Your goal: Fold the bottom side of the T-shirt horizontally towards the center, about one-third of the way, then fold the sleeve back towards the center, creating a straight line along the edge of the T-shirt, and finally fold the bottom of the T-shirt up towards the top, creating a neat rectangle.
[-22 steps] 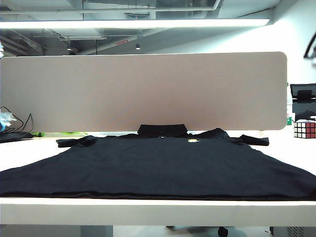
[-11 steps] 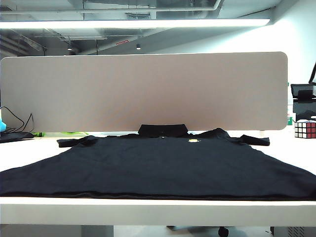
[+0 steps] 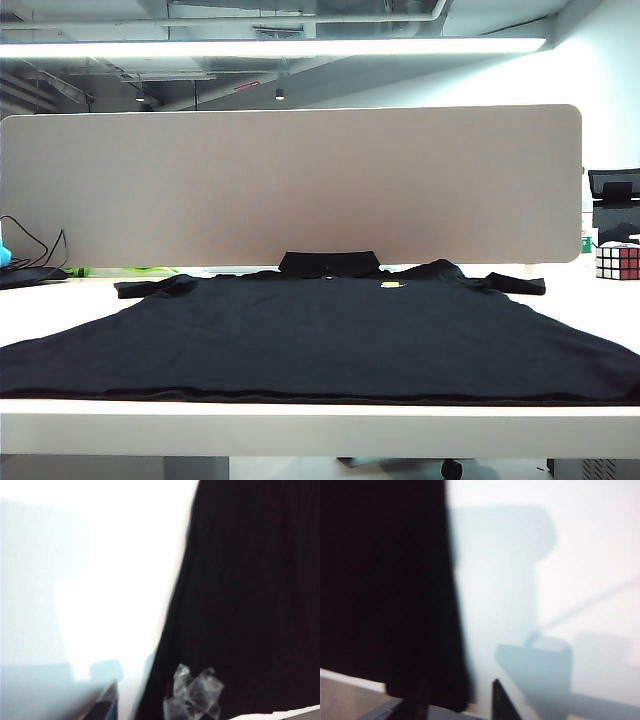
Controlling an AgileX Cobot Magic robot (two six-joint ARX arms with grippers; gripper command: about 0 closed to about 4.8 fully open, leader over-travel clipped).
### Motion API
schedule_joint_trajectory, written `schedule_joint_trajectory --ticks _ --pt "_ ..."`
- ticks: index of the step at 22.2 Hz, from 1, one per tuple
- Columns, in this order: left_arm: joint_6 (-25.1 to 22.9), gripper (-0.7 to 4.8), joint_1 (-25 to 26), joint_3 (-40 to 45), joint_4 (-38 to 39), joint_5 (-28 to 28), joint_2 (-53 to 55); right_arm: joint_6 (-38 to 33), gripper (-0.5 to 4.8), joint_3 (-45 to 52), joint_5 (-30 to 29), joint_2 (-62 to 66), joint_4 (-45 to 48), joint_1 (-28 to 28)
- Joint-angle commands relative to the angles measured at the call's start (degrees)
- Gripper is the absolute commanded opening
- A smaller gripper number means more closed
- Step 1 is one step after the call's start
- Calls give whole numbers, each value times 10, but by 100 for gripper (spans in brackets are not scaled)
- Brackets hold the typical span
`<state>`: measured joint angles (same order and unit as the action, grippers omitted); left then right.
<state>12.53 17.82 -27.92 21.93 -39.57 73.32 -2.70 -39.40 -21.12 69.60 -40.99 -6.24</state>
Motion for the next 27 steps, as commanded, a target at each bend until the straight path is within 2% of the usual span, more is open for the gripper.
schedule_joint_trajectory --ticks 1,4,5,6,7,12,14,16,27 --pt "-1 130 -6 -6 -16 13 0 2 172 -2 -11 -1 17 -2" --pt "-1 130 -9 -6 -19 36 -1 1 174 -2 -22 3 23 -2" --pt "-2 130 -13 -6 -19 38 -1 1 188 -2 -29 8 25 -2" --pt "-2 130 -19 -6 -18 41 0 2 242 -2 -43 23 26 -9" --pt "-2 130 -24 -6 -18 49 0 2 254 -2 -46 31 25 -11" --pt "-13 130 -65 -6 -14 81 0 2 256 -2 -50 83 27 -16" --pt "-16 130 -85 -6 -14 104 0 4 257 -2 -69 103 35 -15" --pt "-16 130 -92 -6 -14 104 0 3 257 -2 -88 117 41 -16" --pt "-23 130 -94 -6 -11 91 29 21 257 -1 -88 141 0 -15"
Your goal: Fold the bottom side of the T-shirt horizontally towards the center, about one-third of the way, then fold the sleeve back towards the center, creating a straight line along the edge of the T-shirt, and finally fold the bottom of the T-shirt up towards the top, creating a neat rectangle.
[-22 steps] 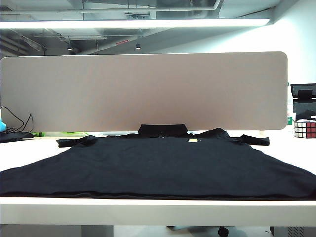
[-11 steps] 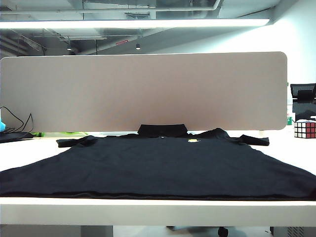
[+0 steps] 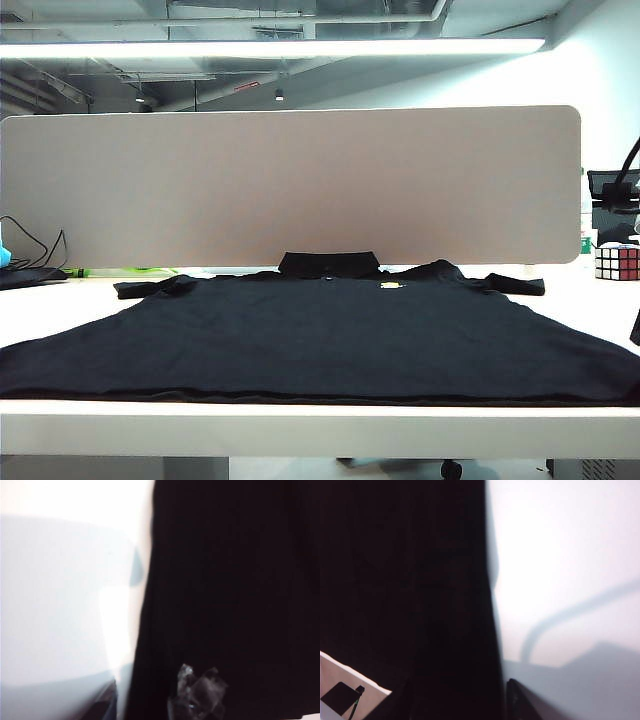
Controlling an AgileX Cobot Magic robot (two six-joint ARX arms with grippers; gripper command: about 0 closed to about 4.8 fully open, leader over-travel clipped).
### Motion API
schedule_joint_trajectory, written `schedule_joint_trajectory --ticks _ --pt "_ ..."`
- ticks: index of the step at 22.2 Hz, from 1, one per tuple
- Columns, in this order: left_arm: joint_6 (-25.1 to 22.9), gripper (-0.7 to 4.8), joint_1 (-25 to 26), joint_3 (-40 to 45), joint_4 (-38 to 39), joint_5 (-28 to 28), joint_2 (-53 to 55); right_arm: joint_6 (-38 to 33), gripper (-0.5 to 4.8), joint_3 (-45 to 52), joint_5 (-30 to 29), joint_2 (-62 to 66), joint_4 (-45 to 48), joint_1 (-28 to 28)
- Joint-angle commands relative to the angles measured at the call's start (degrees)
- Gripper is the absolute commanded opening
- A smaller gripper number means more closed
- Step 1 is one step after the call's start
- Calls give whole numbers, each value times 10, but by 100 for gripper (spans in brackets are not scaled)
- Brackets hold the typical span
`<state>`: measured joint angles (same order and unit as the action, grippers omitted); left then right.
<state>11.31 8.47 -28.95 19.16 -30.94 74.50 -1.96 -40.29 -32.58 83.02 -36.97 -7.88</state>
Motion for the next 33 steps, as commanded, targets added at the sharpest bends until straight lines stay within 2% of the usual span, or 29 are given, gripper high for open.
schedule_joint_trajectory --ticks 1,12,17,21,25,33 --pt "-16 130 -1 4 18 -2 26 16 257 8 27 7 -45 1" --pt "-43 131 -1 -3 34 -8 59 20 257 8 30 7 -75 1" --pt "-57 131 -1 -20 87 -3 59 21 257 8 29 6 -77 2" --pt "-72 131 -1 -39 132 22 59 25 256 8 29 6 -82 2" --pt "-110 131 -1 -69 184 72 59 25 256 8 29 6 -77 2" --pt "-109 130 -2 -77 174 54 59 25 252 9 29 6 -78 2"
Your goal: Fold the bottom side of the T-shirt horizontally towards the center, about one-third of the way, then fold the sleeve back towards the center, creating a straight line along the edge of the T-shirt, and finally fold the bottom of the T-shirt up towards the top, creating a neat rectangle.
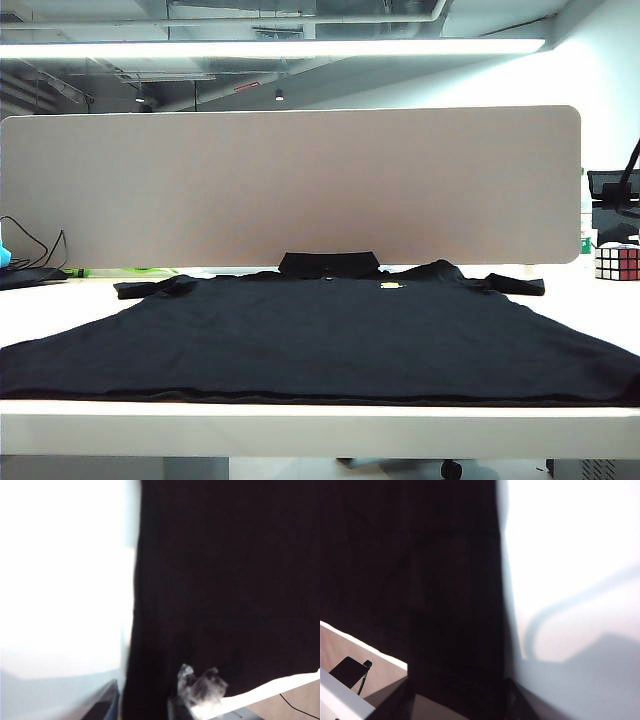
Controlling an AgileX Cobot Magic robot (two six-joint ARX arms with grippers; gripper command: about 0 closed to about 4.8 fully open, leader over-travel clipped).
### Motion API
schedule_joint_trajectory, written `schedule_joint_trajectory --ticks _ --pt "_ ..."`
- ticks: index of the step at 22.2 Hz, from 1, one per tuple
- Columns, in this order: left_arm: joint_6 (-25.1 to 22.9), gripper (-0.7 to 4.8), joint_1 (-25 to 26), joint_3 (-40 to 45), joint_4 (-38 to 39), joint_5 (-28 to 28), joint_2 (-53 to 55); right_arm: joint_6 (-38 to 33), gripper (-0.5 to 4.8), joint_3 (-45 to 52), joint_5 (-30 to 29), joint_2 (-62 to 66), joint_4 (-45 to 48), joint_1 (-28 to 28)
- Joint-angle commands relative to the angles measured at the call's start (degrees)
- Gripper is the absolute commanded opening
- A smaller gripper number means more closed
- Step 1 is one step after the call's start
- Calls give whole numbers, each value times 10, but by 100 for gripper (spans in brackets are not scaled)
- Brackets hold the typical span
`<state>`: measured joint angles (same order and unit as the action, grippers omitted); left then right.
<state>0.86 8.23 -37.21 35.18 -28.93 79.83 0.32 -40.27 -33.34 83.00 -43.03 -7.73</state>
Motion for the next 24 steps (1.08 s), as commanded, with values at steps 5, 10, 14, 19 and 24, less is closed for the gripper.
schedule_joint_trajectory --ticks 5,10,14,19,24 --pt "-2 130 1 5 1 1 6 2 252 9 36 6 -17 1" --pt "-2 130 1 6 3 -22 6 3 252 9 36 6 -18 1" --pt "-2 130 1 6 10 -24 6 4 252 9 29 6 -18 1" --pt "-2 130 1 6 9 -46 6 9 252 9 21 6 -17 2" --pt "-2 116 1 6 6 -48 6 13 142 9 21 6 -17 1"
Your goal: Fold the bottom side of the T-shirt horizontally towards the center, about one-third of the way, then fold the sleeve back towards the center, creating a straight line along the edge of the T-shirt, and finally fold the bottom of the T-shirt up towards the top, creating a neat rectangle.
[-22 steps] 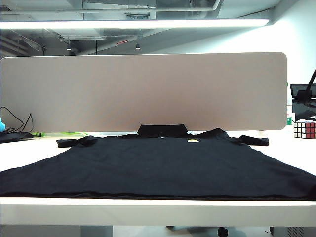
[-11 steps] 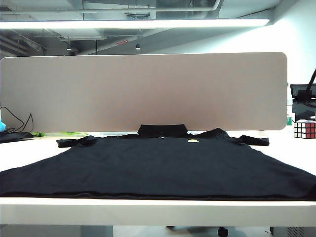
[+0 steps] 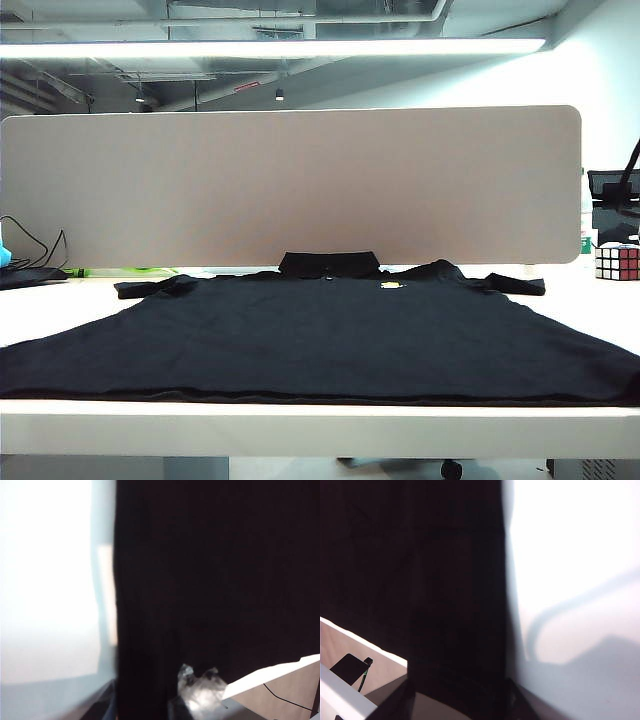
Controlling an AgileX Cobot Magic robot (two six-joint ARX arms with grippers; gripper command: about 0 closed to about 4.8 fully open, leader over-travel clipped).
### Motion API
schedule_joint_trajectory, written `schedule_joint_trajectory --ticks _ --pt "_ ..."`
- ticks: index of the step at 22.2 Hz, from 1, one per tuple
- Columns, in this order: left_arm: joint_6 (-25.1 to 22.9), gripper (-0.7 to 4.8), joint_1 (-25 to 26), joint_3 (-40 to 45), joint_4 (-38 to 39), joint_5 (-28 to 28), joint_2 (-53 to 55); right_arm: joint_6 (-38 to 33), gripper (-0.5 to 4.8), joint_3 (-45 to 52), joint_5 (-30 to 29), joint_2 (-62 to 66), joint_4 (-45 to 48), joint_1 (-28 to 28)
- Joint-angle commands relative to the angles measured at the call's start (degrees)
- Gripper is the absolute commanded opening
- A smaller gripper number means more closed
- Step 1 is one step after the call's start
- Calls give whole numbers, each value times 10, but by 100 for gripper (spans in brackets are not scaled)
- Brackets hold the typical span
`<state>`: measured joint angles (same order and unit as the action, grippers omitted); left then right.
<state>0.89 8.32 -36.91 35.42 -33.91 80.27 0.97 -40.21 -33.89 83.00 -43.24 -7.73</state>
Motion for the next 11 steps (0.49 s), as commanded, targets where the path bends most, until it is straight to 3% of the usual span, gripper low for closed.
schedule_joint_trajectory --ticks 1,2,3,4,5,11 --pt "-2 115 0 3 2 2 2 10 99 8 27 6 -15 1" --pt "-2 110 0 2 -2 0 2 11 50 8 26 6 -15 2" --pt "-2 88 0 2 -5 -6 2 14 38 8 26 6 -14 2" --pt "0 16 0 2 -12 -24 2 18 21 8 26 6 -12 1" --pt "2 -8 0 2 -17 -39 2 19 6 8 26 6 -11 2" --pt "15 -6 0 -2 -9 -64 -13 21 -2 8 -10 -28 -23 1"
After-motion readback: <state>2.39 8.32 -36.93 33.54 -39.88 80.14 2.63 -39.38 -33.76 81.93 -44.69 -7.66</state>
